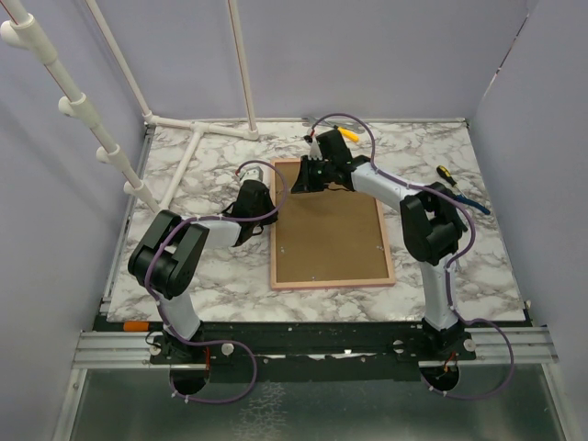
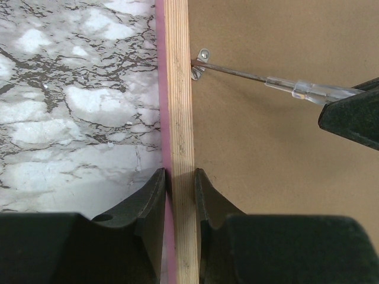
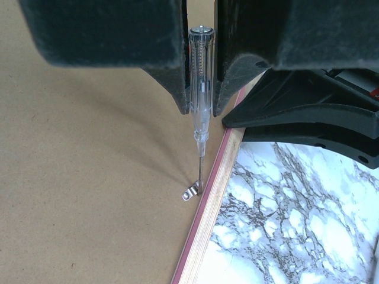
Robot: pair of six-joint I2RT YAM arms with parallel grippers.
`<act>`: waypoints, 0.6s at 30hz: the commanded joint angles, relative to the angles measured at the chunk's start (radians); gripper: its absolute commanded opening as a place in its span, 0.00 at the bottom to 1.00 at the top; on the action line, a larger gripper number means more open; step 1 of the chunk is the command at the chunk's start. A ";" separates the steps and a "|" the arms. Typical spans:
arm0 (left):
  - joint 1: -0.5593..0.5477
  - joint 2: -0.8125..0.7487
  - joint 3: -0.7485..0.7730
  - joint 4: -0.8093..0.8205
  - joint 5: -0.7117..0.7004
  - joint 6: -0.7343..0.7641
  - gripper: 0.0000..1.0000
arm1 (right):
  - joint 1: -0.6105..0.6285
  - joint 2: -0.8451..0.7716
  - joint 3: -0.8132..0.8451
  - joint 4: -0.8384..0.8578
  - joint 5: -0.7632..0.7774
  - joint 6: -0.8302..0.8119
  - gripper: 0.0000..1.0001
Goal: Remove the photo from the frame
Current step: Release the photo frame item from the photo frame.
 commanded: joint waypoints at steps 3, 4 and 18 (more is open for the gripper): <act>0.004 0.006 -0.018 -0.027 0.023 0.013 0.17 | 0.003 -0.008 -0.003 -0.123 0.085 -0.037 0.00; 0.004 0.005 -0.017 -0.027 0.023 0.013 0.18 | 0.003 -0.008 -0.001 -0.129 0.088 -0.039 0.01; 0.004 0.003 -0.019 -0.026 0.022 0.013 0.18 | 0.003 -0.020 -0.001 -0.182 0.145 -0.061 0.01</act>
